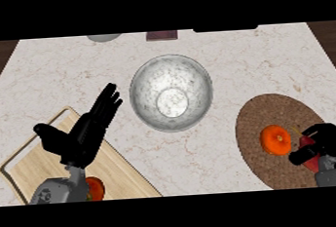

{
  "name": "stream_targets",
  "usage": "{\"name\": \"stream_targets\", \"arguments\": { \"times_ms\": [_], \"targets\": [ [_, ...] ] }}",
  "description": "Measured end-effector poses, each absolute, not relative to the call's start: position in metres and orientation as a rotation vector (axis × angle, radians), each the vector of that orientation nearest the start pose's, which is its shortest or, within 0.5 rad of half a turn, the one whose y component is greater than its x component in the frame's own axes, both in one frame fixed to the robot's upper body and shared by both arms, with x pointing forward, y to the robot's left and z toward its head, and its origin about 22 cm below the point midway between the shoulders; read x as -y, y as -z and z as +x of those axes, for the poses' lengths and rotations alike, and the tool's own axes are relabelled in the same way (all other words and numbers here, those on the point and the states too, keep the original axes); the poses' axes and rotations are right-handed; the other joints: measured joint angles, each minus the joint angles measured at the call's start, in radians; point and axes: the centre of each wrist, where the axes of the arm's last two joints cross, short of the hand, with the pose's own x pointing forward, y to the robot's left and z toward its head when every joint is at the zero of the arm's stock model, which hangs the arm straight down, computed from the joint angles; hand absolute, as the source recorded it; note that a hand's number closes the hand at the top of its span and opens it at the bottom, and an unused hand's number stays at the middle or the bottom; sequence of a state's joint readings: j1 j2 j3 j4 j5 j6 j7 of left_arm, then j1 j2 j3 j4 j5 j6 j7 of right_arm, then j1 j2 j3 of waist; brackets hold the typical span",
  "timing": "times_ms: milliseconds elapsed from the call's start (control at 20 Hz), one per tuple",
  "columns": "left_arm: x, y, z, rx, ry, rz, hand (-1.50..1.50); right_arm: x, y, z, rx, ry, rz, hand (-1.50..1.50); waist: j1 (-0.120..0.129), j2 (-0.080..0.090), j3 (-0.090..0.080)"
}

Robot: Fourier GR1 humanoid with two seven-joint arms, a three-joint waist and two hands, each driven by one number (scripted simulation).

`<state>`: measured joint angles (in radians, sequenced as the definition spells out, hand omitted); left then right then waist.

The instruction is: Pick the pear from the placemat and place it in the bowl

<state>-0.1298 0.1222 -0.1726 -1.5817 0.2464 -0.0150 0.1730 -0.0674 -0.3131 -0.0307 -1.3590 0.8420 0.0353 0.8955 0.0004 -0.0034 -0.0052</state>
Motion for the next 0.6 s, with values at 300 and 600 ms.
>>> {"name": "stream_targets", "arguments": {
  "times_ms": [300, 600],
  "targets": [
    [-0.202, -0.035, 0.263, 1.485, 0.134, -0.278, 0.0, 0.279, 0.012, 0.262, 0.482, -0.558, -1.107, 1.5, 0.003, -0.001, -0.004],
    [-0.186, -0.037, 0.267, 1.482, 0.201, -0.336, 0.0, 0.126, 0.002, 0.26, 0.825, -1.018, -0.962, 1.5, 0.101, 0.008, -0.002]
  ]
}}
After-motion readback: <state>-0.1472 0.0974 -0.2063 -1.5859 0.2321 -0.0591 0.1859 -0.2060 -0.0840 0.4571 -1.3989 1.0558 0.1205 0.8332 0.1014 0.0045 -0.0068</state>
